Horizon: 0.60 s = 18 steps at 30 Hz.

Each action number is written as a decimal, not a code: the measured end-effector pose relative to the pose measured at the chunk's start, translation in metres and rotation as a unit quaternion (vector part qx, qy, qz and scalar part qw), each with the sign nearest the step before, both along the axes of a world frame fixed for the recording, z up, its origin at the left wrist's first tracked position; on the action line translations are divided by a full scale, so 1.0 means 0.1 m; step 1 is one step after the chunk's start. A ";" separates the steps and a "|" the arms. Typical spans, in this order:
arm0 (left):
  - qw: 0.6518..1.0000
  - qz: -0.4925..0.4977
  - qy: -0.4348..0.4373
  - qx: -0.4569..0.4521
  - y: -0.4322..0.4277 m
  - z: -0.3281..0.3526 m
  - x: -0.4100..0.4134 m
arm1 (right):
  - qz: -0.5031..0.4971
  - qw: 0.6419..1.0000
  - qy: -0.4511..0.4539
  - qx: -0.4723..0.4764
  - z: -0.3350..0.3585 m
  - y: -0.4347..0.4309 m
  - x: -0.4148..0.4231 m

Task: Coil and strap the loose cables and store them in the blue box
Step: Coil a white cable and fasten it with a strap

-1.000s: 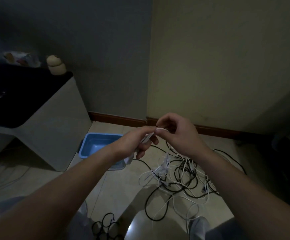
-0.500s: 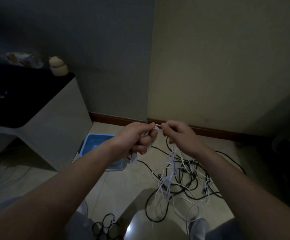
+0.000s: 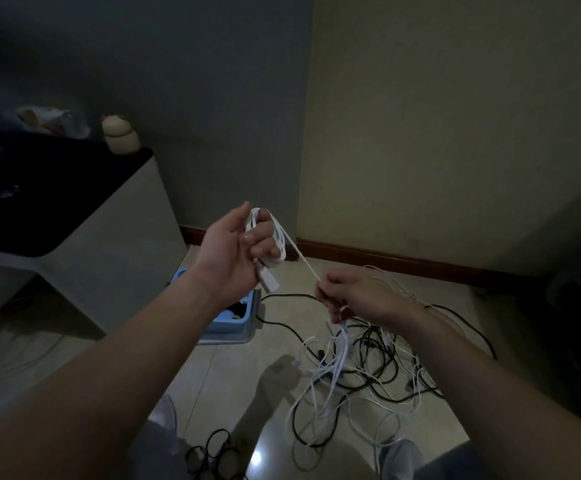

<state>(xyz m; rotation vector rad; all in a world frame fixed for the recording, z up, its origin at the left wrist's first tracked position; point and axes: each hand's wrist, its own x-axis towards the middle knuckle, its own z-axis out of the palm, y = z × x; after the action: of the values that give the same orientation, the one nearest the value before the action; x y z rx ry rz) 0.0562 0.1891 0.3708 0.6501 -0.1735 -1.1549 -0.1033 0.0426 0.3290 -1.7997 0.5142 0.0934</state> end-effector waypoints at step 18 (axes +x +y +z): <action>0.956 -0.005 -0.233 0.180 -0.17 -0.16 -0.25 | 0.132 0.979 0.022 -0.157 0.16 0.25 0.07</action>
<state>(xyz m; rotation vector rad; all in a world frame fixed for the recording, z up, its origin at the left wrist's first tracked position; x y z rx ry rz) 0.0313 0.1719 0.3550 1.2451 -0.3719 -1.0340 -0.0960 0.0678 0.3451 -2.1741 0.3318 0.2467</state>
